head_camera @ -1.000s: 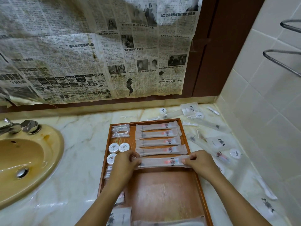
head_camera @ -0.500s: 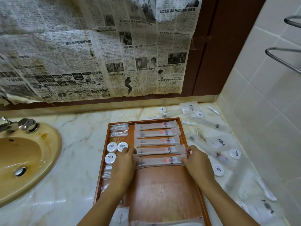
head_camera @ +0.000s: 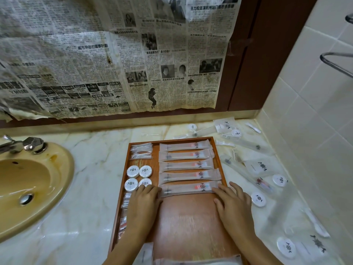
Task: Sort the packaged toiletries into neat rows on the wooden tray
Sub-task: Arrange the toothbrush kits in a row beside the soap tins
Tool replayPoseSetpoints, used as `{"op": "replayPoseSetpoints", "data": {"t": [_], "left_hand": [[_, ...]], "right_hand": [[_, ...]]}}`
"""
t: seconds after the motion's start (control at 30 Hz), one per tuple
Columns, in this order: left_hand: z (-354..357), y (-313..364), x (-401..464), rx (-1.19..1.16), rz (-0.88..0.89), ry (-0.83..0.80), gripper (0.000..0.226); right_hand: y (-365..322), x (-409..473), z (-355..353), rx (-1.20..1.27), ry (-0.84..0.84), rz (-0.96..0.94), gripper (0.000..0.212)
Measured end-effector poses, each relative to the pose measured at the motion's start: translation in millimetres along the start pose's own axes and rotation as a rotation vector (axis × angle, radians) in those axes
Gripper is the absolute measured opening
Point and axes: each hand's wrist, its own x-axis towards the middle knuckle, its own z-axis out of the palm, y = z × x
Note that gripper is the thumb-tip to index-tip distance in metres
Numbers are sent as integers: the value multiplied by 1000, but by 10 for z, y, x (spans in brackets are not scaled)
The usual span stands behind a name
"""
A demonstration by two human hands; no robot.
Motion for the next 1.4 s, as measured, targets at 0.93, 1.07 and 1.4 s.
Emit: {"op": "replayPoseSetpoints", "data": {"t": [0.93, 1.07, 1.4], "left_hand": [[11, -14, 65, -105, -52, 62, 8], [-37, 6, 155, -151, -54, 81, 10], [-328, 202, 796, -243, -16, 117, 12]], "right_hand": [[2, -35, 84, 30, 51, 2, 43], [-8, 4, 23, 94, 81, 6, 44], [-23, 768, -367, 297, 158, 65, 26]]}}
